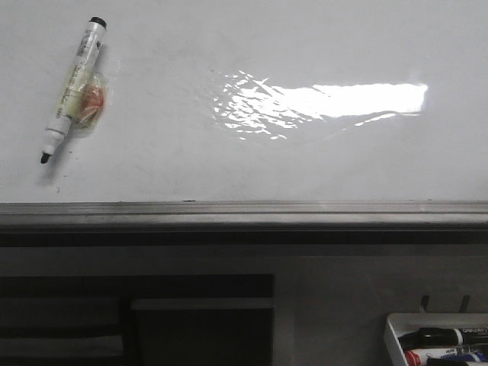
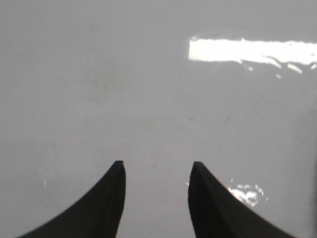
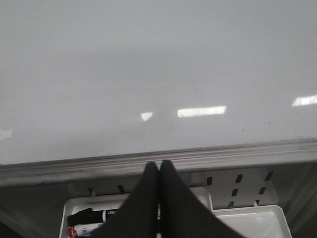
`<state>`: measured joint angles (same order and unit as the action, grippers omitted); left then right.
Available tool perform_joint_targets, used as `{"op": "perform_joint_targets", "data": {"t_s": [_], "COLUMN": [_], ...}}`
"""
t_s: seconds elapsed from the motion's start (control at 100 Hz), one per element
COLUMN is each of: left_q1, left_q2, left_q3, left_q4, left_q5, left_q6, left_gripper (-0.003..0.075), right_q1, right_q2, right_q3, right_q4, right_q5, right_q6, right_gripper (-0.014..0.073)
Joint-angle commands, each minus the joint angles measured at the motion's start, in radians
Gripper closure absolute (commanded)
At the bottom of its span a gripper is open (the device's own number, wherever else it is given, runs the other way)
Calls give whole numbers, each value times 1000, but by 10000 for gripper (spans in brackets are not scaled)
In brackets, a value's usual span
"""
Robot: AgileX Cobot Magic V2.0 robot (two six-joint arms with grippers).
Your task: Write number 5 on whiteboard
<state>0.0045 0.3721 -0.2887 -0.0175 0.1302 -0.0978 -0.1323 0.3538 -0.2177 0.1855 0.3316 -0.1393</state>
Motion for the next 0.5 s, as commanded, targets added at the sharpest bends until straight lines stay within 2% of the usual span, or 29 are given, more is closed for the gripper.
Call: {"op": "perform_joint_targets", "data": {"t_s": [0.0,0.08,0.17,0.28,0.49], "left_q1": [-2,-24,-84,-218,-486], "left_q2": [54,104,167,246,427], "left_q3": [-8,-16,-31,-33,-33], "left_q4": [-92,-96,24,141,131], "left_q5": [-213,-226,-248,-337,-486], "left_q6": [-2,-2,-2,-2,-2], "left_gripper": [374,373,372,371,371], "right_q1": [2,2,2,2,2], "right_q2": [16,16,16,16,16], "right_q3": [-36,-36,-36,-36,-36], "right_q4": [4,4,4,4,4], "right_q5": [-70,-72,-72,-74,-74], "right_q6": [2,2,2,2,2], "right_gripper": [644,644,644,644,644]}}
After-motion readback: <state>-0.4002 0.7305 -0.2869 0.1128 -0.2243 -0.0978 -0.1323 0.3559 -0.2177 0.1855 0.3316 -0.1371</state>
